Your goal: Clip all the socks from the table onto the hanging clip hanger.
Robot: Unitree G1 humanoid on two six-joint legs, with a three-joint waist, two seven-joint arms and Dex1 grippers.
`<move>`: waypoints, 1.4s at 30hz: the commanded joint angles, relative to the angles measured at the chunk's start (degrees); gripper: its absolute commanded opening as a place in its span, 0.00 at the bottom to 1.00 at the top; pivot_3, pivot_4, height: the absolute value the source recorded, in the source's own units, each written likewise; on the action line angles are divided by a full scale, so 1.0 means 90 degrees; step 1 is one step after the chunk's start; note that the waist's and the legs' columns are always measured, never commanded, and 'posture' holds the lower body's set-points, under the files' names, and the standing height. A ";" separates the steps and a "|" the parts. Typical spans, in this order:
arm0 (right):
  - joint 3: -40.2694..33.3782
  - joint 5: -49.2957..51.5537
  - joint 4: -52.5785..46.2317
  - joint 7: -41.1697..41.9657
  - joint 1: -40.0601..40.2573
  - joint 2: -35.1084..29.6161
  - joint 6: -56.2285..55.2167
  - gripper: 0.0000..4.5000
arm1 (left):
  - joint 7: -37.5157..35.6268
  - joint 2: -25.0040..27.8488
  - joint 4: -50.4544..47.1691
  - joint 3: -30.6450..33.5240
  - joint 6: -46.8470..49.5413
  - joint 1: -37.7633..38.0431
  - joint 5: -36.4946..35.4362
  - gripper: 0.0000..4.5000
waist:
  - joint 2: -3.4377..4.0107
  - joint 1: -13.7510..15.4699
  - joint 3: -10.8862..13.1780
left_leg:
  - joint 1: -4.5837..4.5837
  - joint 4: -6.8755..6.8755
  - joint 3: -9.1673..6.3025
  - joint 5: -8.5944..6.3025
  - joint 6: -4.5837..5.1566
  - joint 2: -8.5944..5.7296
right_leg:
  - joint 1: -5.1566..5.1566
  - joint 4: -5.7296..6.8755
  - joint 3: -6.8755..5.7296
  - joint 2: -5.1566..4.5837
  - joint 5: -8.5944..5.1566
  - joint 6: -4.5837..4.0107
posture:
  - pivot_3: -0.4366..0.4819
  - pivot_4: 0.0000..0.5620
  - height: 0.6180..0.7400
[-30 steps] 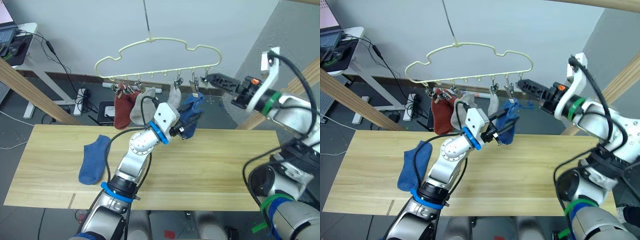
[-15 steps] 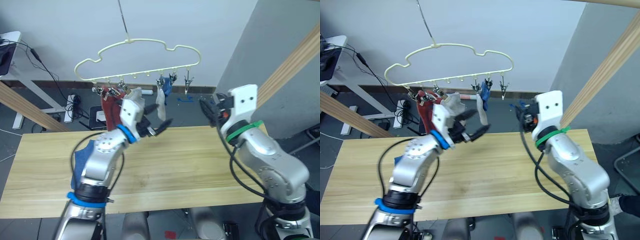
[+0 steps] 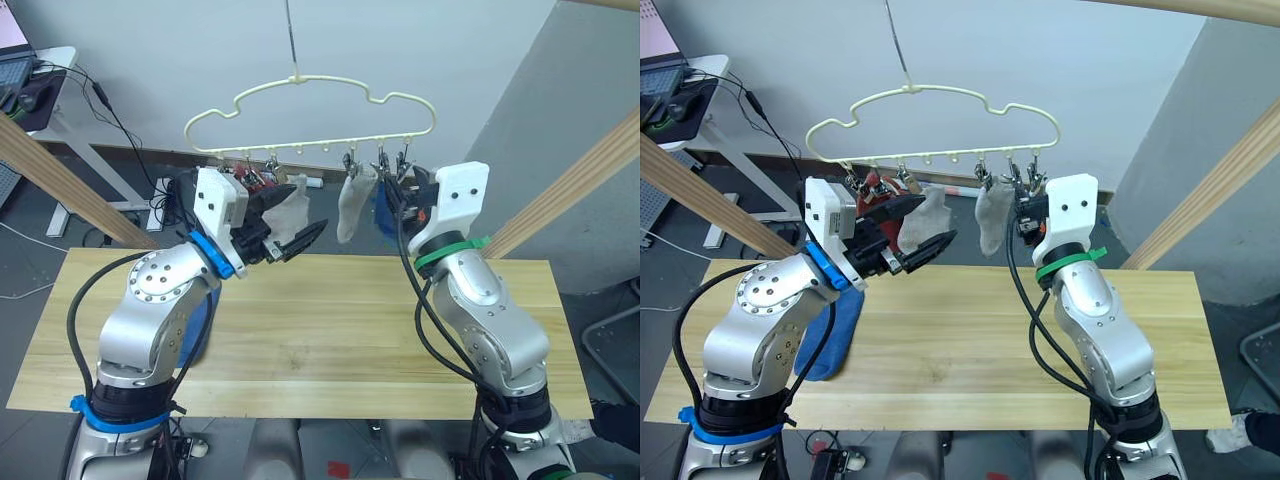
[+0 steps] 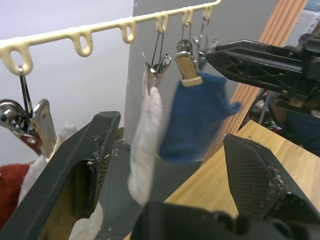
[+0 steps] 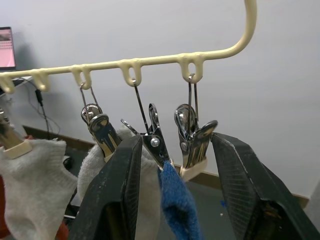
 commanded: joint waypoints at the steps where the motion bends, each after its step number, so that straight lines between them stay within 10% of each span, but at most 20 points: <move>1: -0.0263 -0.0178 0.0053 -0.0116 -0.0156 0.0259 -0.0184 0.50 | 0.0015 0.0078 -0.0466 0.0125 -0.0042 -0.0071 -0.0164 0.83 | 0.0000 0.0002 0.0000 | 0.0000 0.0000 0.0000 0.0000 0.0000 0.0000 | 0.0000 0.0000 0.0000 0.0000 0.0000 0.0000 | 0.53 0.61 1.00; 42: -0.0383 -0.1741 0.0566 -0.0269 -0.0545 0.1231 -0.0213 0.50 | 0.0699 -0.0219 -0.0770 -0.0024 0.0336 -0.0776 -0.0381 0.83 | 0.0002 0.0038 0.0001 | -0.0005 -0.0001 -0.0005 0.0000 0.0001 -0.0001 | -0.0002 0.0002 -0.0005 -0.0001 0.0001 -0.0002 | 0.55 0.64 1.00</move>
